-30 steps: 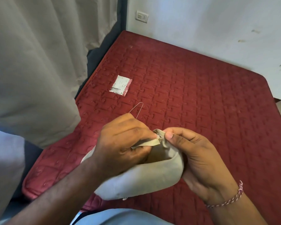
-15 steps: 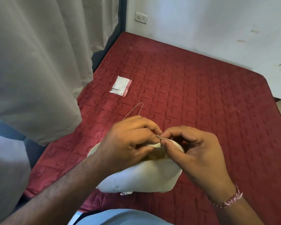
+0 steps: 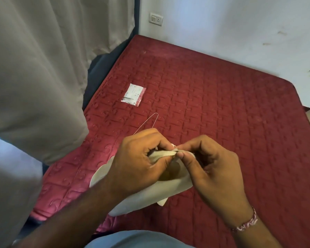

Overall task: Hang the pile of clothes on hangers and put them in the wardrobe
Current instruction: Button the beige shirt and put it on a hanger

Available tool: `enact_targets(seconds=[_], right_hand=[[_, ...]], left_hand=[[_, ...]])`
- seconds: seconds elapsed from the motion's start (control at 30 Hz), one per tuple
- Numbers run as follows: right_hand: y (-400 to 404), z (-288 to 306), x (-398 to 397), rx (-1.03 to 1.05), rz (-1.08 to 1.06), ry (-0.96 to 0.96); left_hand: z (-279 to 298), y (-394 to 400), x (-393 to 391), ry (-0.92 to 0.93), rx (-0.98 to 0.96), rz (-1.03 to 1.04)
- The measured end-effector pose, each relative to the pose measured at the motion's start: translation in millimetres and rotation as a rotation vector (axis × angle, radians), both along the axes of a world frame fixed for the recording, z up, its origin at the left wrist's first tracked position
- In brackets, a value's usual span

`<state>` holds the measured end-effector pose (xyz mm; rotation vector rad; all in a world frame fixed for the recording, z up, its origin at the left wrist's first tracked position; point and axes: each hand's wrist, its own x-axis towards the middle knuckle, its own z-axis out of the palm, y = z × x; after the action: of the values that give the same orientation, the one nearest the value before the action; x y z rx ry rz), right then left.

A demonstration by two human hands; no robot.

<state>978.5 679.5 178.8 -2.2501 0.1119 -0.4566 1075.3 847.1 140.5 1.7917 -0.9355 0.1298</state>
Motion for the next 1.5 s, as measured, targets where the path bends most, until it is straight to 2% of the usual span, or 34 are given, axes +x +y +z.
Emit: enact_targets(seconds=[0.07, 0.13, 0.2, 0.27, 0.4, 0.43, 0.5, 0.57, 0.63, 0.83, 0.9, 1.03, 1.13, 1.23, 1.4, 1.5], right_hand=[[-8, -1, 4, 0.053, -0.026, 0.108], [-19, -2, 7, 0.161, -0.025, 0.214], [-28, -2, 8, 0.292, 0.002, 0.291], [-37, -5, 10, 0.355, 0.035, 0.351], [-58, -15, 13, 0.358, 0.188, 0.570], [-65, -16, 13, 0.412, 0.209, 0.603], [-76, -18, 11, 0.488, 0.214, 0.628], [-85, -18, 8, 0.475, 0.163, 0.589], [-86, -14, 6, 0.491, 0.091, 0.509], [-60, 13, 4, 0.810, -0.002, 0.383], [-44, 22, 5, 0.945, -0.019, 0.378], [-20, 35, 10, 1.067, -0.059, 0.339], [-11, 40, 11, 1.092, -0.057, 0.313], [-6, 40, 11, 1.021, -0.059, 0.305], [1, 36, 13, 0.900, -0.084, 0.256], [2, 30, 15, 0.913, -0.087, 0.238]], left_hand=[[-10, 7, 13, -0.074, 0.089, -0.010], [-22, 17, 30, -0.223, 0.204, 0.052], [-31, 27, 41, -0.289, 0.225, 0.122], [-31, 35, 45, -0.154, 0.113, 0.084], [-23, 43, 51, 0.275, -0.038, -0.091], [-22, 47, 57, 0.334, -0.044, -0.077], [-22, 58, 70, 0.314, 0.013, -0.022], [-19, 67, 81, 0.227, 0.111, -0.016], [-17, 69, 86, 0.163, 0.108, 0.002], [-5, 33, 61, 0.049, -0.182, 0.233], [1, 17, 44, -0.010, -0.228, 0.193], [11, -4, 21, -0.228, -0.226, 0.074], [15, -9, 14, -0.353, -0.224, 0.054], [16, -9, 15, -0.406, -0.211, 0.045], [12, -9, 21, -0.404, -0.148, -0.003], [9, -9, 21, -0.385, -0.132, -0.031]])
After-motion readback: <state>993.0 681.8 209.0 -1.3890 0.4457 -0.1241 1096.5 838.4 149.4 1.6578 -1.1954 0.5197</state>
